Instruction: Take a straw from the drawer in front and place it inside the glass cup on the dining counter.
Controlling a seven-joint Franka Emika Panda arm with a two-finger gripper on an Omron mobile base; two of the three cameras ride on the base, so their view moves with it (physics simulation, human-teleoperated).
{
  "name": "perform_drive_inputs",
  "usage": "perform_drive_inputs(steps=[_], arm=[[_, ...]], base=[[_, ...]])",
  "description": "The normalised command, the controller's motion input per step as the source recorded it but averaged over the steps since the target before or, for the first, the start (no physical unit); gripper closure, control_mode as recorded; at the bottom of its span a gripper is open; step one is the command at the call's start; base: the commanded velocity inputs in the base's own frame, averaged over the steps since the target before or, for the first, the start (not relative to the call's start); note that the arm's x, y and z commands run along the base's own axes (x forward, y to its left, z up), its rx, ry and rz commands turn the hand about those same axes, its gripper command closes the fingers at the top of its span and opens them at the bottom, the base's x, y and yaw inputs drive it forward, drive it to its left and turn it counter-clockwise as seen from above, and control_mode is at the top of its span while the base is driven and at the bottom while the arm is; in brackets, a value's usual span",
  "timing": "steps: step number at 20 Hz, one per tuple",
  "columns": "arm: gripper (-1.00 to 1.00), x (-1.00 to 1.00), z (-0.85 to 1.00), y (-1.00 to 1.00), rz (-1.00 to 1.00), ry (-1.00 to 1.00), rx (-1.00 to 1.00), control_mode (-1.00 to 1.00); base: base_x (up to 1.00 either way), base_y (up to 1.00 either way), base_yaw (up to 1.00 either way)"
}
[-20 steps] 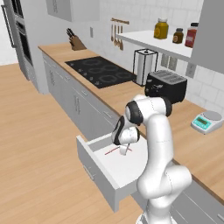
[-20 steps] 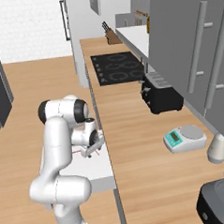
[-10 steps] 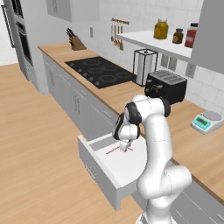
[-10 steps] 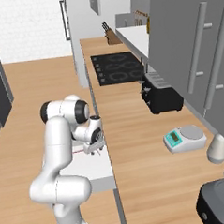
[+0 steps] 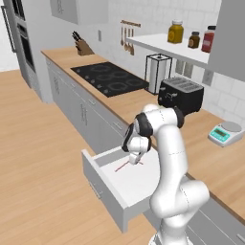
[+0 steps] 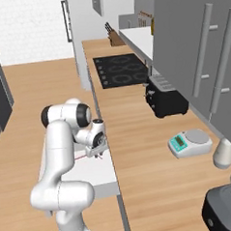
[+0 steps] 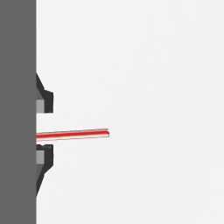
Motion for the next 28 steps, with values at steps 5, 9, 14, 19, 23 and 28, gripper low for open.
perform_drive_inputs(steps=[5, 9, 14, 19, 23, 28], arm=[[1.0, -0.37, -0.72, 1.0, -0.19, -0.02, -0.14, -1.0], [1.0, -0.11, -0.48, 1.0, 0.0, 0.0, -0.28, -1.0], [1.0, -0.35, -0.62, 1.0, 0.0, -0.03, -0.27, -1.0], [1.0, -0.52, -0.69, 1.0, 0.0, 0.0, -0.23, -1.0], [1.0, -0.86, -0.74, 1.0, 0.12, 0.04, -0.24, -1.0], [1.0, -0.91, -0.87, 1.0, 0.26, 0.1, -0.28, -1.0]], base=[[0.0, 0.0, 0.0], [0.0, 0.0, 0.0], [0.0, 0.0, 0.0], [0.0, 0.0, 0.0], [0.0, 0.0, 0.0], [0.0, 0.0, 0.0]])
